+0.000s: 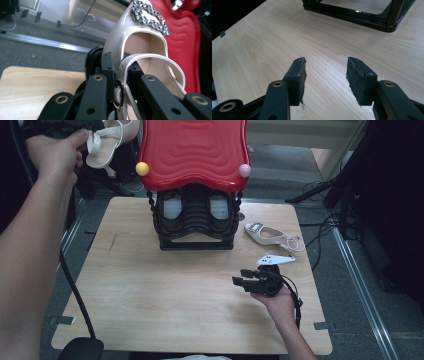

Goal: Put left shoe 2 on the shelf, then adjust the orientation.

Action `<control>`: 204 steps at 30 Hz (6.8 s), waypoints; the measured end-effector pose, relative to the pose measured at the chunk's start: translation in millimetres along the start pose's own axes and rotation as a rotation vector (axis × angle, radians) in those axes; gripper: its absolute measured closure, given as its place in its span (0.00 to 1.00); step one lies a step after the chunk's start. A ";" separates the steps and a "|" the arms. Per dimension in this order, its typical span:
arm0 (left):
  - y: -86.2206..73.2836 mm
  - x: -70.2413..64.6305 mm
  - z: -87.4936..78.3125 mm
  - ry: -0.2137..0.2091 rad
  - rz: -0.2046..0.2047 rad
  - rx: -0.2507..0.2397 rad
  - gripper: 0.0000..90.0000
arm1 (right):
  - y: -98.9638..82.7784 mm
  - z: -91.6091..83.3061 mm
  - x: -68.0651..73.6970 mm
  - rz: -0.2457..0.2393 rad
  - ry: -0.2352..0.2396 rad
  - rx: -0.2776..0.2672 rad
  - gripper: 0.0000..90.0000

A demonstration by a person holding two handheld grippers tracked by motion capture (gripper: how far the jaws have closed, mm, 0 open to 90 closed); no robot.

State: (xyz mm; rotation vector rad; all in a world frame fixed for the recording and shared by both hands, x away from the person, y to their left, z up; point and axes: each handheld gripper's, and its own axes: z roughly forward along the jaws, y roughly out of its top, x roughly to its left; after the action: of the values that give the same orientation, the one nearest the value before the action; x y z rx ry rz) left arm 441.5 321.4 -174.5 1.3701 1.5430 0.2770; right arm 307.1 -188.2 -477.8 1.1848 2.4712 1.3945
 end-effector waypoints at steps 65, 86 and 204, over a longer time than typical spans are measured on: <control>-39.9 -97.1 76.9 -0.126 0.170 0.080 0.64 | -3.0 -7.6 3.5 -0.012 -0.004 -0.021 0.58; -26.8 -70.8 35.2 -0.129 0.185 0.055 0.60 | -3.0 -6.4 3.4 -0.017 -0.006 -0.017 0.59; -299.6 92.7 64.0 -0.150 0.158 0.282 0.51 | 6.5 -5.8 -32.3 0.063 -0.084 -0.021 0.97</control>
State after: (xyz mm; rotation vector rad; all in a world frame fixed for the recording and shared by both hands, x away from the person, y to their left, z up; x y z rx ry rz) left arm 322.8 273.7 -467.9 1.6975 1.3884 0.0515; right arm 331.2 -211.4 -479.1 1.2989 2.3773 1.3530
